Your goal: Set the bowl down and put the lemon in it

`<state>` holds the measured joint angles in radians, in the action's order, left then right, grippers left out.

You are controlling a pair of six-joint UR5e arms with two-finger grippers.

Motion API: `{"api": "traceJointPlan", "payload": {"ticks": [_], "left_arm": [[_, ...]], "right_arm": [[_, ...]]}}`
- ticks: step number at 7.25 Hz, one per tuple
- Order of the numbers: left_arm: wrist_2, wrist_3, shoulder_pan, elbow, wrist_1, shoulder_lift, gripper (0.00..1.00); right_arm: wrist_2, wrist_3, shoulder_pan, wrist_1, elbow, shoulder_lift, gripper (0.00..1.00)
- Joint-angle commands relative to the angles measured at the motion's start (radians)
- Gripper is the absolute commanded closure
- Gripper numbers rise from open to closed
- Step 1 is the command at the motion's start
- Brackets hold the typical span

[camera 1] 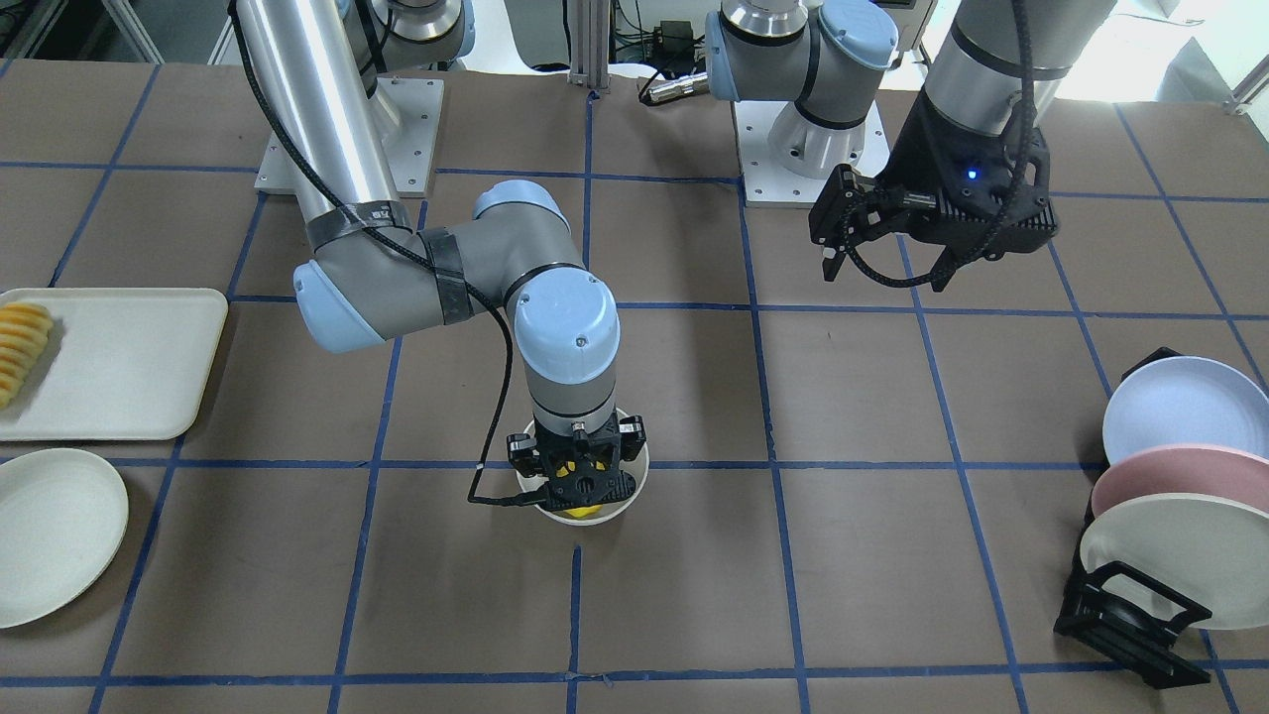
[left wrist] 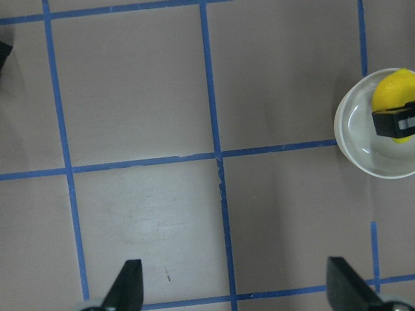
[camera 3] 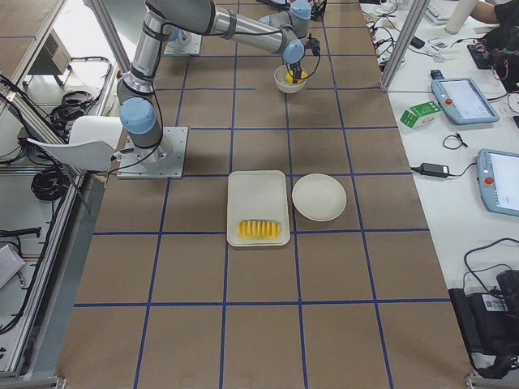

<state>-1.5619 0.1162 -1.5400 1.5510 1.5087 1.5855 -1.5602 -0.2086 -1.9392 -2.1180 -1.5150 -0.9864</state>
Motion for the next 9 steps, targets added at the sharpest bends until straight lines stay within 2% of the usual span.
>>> {"api": "traceJointPlan", "payload": {"ticks": [1,2,3,5,6,7,9], "left_arm": [[-0.024,-0.013,-0.014,-0.005,-0.002,0.019,0.00],[-0.026,-0.013,-0.014,-0.006,-0.002,0.016,0.00],[-0.026,-0.013,-0.012,-0.008,-0.001,0.013,0.00],[-0.030,-0.013,-0.006,-0.008,0.001,0.002,0.00],[-0.027,-0.013,-0.005,-0.008,0.001,0.005,0.00],[-0.026,-0.016,-0.006,-0.008,0.001,0.005,0.00],[-0.021,-0.061,-0.006,-0.008,0.008,0.002,0.00]], "right_arm": [[0.000,0.003,-0.001,-0.008,-0.031,0.011,0.66],[0.000,0.000,-0.001,-0.007,-0.031,0.006,0.27],[0.000,-0.006,-0.012,-0.007,-0.031,-0.001,0.00],[-0.004,-0.006,-0.015,0.015,-0.019,-0.101,0.00],[-0.010,-0.006,0.005,0.085,-0.017,-0.191,0.00],[-0.017,-0.006,0.041,0.192,-0.019,-0.296,0.00],[-0.015,-0.003,0.223,0.481,-0.014,-0.490,0.00]]}}
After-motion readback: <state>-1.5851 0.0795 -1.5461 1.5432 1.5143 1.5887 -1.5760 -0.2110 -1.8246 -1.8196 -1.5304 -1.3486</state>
